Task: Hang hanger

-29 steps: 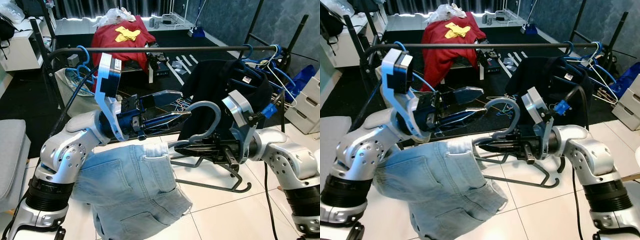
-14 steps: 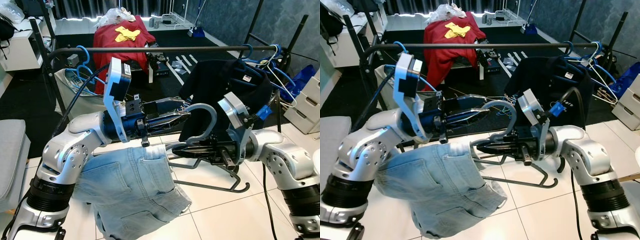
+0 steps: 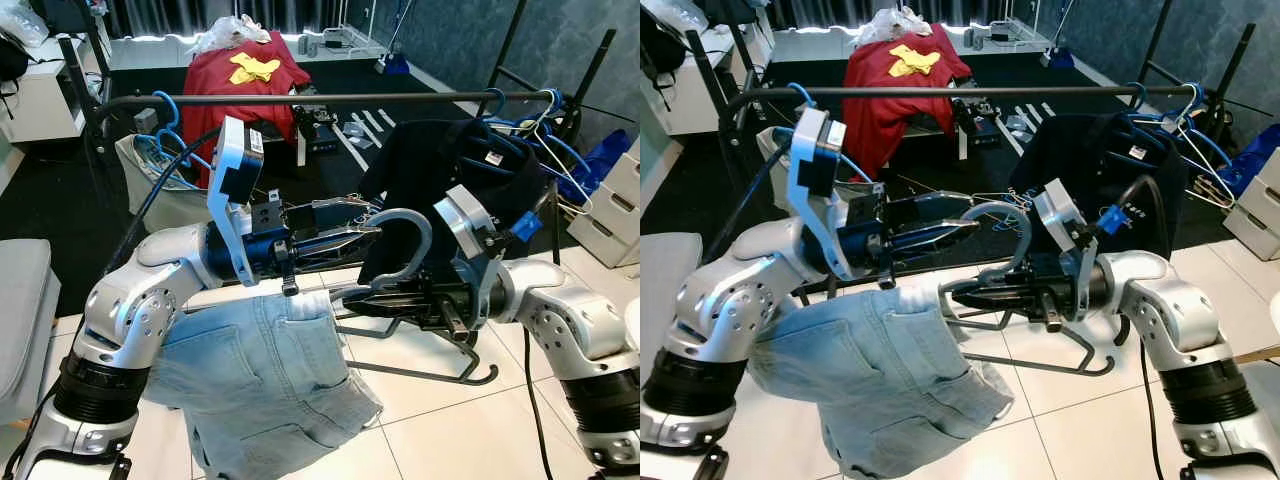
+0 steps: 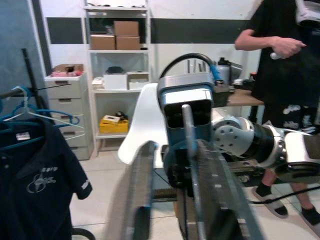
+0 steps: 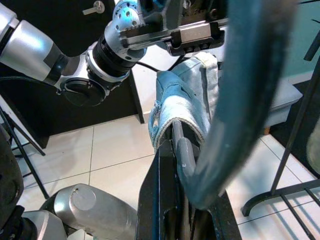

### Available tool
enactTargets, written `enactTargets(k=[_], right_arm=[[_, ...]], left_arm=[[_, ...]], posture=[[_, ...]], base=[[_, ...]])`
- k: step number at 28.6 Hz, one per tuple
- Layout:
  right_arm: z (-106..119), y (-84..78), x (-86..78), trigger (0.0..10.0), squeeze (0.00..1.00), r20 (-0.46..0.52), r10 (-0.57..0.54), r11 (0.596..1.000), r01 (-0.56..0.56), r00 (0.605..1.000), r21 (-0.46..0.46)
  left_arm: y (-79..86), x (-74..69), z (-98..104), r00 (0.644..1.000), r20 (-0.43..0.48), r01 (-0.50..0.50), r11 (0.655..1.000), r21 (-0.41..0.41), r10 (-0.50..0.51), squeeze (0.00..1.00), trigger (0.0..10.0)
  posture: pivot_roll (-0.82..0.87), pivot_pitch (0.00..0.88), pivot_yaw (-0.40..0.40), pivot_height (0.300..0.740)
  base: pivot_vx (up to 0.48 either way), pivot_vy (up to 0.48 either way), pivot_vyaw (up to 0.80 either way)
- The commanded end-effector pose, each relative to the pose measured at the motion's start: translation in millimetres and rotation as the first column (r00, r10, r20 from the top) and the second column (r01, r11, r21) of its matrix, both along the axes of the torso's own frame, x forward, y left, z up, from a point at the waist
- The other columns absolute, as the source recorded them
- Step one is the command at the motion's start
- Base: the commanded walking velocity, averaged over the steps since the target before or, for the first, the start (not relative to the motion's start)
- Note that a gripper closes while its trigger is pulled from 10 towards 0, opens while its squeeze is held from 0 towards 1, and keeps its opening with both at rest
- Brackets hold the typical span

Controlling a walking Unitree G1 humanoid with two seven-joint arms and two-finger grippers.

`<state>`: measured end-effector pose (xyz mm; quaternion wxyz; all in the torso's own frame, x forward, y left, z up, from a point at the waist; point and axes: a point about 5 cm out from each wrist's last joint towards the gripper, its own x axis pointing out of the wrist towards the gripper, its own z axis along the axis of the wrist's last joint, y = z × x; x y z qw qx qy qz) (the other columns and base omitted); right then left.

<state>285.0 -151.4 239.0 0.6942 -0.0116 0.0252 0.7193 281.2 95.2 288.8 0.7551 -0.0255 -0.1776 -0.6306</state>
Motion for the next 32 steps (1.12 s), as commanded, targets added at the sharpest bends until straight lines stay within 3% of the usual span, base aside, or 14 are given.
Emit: enactTargets(k=[1, 2, 3, 5, 26, 27, 28, 29, 32], right_arm=[[7.6, 2.9, 0.6, 0.0, 0.0, 0.041, 0.023, 1.0, -0.023, 0.999, 0.012], [7.5, 3.0, 0.8, 0.0, 0.0, 0.041, 0.022, 1.0, -0.023, 0.999, 0.011], [7.5, 3.0, 0.8, 0.0, 0.0, 0.041, 0.022, 1.0, -0.023, 0.999, 0.011], [7.7, 3.1, 1.1, 0.0, 0.0, 0.042, 0.021, 1.0, -0.022, 0.999, 0.011], [8.2, 3.9, 2.7, 0.0, 0.0, 0.048, 0.017, 1.0, -0.018, 0.999, 0.015], [8.1, 4.3, 3.0, 0.0, 0.0, 0.049, 0.017, 1.0, -0.018, 0.999, 0.016], [8.1, 4.3, 3.0, 0.0, 0.0, 0.049, 0.017, 1.0, -0.018, 0.999, 0.016], [8.0, 4.8, 3.5, 0.0, 0.0, 0.05, 0.017, 1.0, -0.018, 0.999, 0.017], [8.2, 5.2, 3.9, 0.0, 0.0, 0.051, 0.018, 1.0, -0.019, 0.999, 0.018]], left_arm=[[-1.4, -1.0, 2.8, 1.0, 0.02, 0.008, 1.0, 0.016, -0.008, 0.0, 3.6], [-1.3, -1.2, 2.9, 1.0, 0.019, 0.011, 1.0, 0.018, -0.011, 0.0, 2.5], [-1.3, -1.2, 2.9, 1.0, 0.019, 0.011, 1.0, 0.018, -0.011, 0.0, 2.5], [-0.9, -1.6, 2.4, 1.0, 0.017, 0.015, 1.0, 0.022, -0.015, 0.0, 0.1], [5.2, 0.5, 1.3, 1.0, 0.015, 0.005, 1.0, -0.01, -0.005, 0.0, 0.0], [5.6, 1.7, 2.0, 1.0, 0.027, -0.013, 1.0, -0.011, 0.013, 0.0, 0.9], [5.6, 1.7, 2.0, 1.0, 0.027, -0.013, 1.0, -0.011, 0.013, 0.0, 0.9], [5.7, 2.5, 2.4, 0.999, 0.034, -0.025, 1.0, -0.018, 0.025, 0.0, 10.0], [5.6, 2.9, 2.5, 0.999, 0.031, -0.029, 0.999, -0.024, 0.03, 0.0, 10.0]], posture=[[-0.18, 0.085, -0.035, 0.74], [-0.18, 0.09, -0.035, 0.74], [-0.18, 0.09, -0.035, 0.74], [-0.18, 0.094, -0.034, 0.74], [-0.17, 0.091, -0.032, 0.74], [-0.17, 0.092, -0.032, 0.74], [-0.17, 0.092, -0.032, 0.74], [-0.17, 0.091, -0.034, 0.74], [-0.17, 0.092, -0.035, 0.74]], base=[[0.0, 0.0, 0.0], [0.0, 0.0, 0.0], [0.0, 0.0, 0.0], [0.0, 0.0, 0.0], [0.0, 0.0, 0.0], [0.0, 0.0, 0.0], [0.0, 0.0, 0.0], [0.0, 0.0, 0.0], [0.0, 0.0, 0.0]])
